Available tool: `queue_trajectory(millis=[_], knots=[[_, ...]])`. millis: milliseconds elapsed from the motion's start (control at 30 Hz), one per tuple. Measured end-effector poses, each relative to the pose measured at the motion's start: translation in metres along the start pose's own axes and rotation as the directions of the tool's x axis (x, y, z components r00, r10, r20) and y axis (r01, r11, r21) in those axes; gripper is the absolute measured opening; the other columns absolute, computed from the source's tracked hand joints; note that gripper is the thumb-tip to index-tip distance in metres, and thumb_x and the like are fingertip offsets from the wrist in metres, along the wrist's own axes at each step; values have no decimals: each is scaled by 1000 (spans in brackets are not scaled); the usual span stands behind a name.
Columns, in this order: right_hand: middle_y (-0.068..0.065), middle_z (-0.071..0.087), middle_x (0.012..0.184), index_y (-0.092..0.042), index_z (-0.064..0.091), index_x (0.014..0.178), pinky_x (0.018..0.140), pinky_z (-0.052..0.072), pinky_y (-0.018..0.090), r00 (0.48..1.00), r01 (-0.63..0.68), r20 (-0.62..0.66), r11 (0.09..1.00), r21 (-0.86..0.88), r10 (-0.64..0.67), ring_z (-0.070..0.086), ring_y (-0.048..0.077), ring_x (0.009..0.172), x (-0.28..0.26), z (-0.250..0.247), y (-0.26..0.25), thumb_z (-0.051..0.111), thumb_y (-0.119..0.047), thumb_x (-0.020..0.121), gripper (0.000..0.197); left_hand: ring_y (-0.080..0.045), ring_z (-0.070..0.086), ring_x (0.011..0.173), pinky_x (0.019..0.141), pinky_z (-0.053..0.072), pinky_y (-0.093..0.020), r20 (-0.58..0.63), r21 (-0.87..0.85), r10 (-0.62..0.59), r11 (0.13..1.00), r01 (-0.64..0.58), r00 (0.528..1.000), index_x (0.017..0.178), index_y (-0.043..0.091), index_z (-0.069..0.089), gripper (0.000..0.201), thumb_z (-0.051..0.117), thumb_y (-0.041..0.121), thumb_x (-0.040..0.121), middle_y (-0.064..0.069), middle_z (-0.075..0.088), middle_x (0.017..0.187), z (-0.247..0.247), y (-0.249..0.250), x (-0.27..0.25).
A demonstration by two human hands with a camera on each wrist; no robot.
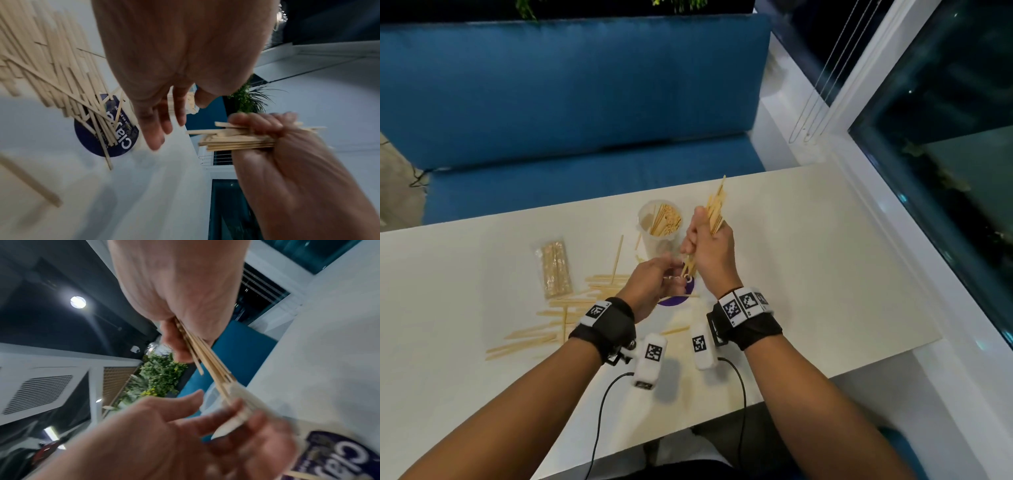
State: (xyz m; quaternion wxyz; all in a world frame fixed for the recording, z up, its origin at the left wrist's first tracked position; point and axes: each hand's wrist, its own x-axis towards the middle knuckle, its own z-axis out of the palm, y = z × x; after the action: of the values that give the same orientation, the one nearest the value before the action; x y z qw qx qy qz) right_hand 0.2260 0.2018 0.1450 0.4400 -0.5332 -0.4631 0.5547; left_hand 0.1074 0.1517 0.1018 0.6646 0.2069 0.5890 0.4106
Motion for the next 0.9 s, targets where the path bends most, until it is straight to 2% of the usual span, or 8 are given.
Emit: queue_trajectory(millis=[100, 200, 400, 533, 600, 667, 767, 900], knots=[[-11, 56, 58, -15, 61, 79, 59, 47, 26, 999, 40, 24, 997, 69, -41, 52, 6, 55, -7, 11, -10, 54, -44, 106, 40, -42, 70, 106, 99, 55, -53, 222, -185, -165, 960, 208, 961, 128, -4, 55, 60, 38, 50, 107, -29, 69, 113, -1, 7, -7], [-5, 65, 65, -11, 69, 83, 64, 53, 28, 996, 58, 62, 998, 13, -58, 62, 9, 63, -15, 26, -5, 63, -43, 101, 38, -41, 70, 106, 92, 59, -51, 377, -346, -182, 882, 321, 908, 143, -5, 48, 54, 35, 35, 109, -30, 64, 121, -6, 16, -11], [0, 73, 73, -8, 73, 89, 68, 59, 27, 998, 0, 62, 999, -48, 3, 73, 15, 75, -23, 42, 9, 70, -46, 96, 39, -37, 73, 96, 74, 63, -44, 396, -350, -262, 843, 409, 880, 141, -6, 47, 43, 29, 11, 106, -25, 65, 115, -25, 26, -8], [-2, 62, 62, -20, 65, 94, 59, 51, 31, 999, 31, 38, 998, -55, -29, 59, 17, 57, -25, 57, 10, 69, -49, 95, 29, -35, 75, 87, 69, 63, -42, 390, -357, -306, 819, 449, 869, 118, -9, 57, 36, 28, 5, 103, -25, 68, 101, -40, 28, -7], [3, 57, 58, -22, 64, 91, 58, 49, 32, 999, 37, 36, 998, -56, -35, 53, 19, 52, -26, 66, 12, 67, -47, 98, 25, -36, 73, 95, 77, 63, -46, 391, -380, -313, 801, 462, 865, 116, -9, 59, 35, 30, 4, 102, -26, 67, 108, -47, 29, -5], [0, 62, 61, -16, 64, 77, 63, 52, 33, 1000, 28, 3, 994, -108, -28, 58, 14, 59, -27, 72, 14, 65, -46, 99, 37, -37, 73, 100, 79, 63, -47, 389, -390, -324, 790, 473, 862, 127, -7, 56, 36, 32, 9, 106, -26, 67, 119, -54, 30, -3], [0, 69, 70, -9, 65, 72, 70, 59, 36, 998, 55, -11, 981, -187, -58, 67, 17, 69, -27, 79, 16, 60, -48, 102, 50, -34, 76, 89, 70, 63, -43, 374, -414, -312, 787, 458, 873, 129, -3, 56, 34, 32, 10, 108, -23, 72, 108, -64, 36, -1], [2, 67, 93, -22, 66, 81, 85, 57, 50, 993, 88, -45, 927, -365, -112, 66, 28, 91, -23, 85, 21, 56, -65, 96, 46, -31, 76, 80, 66, 63, -39, 360, -435, -323, 771, 464, 875, 118, -6, 59, 28, 34, 0, 105, -24, 72, 97, -75, 49, 0]])
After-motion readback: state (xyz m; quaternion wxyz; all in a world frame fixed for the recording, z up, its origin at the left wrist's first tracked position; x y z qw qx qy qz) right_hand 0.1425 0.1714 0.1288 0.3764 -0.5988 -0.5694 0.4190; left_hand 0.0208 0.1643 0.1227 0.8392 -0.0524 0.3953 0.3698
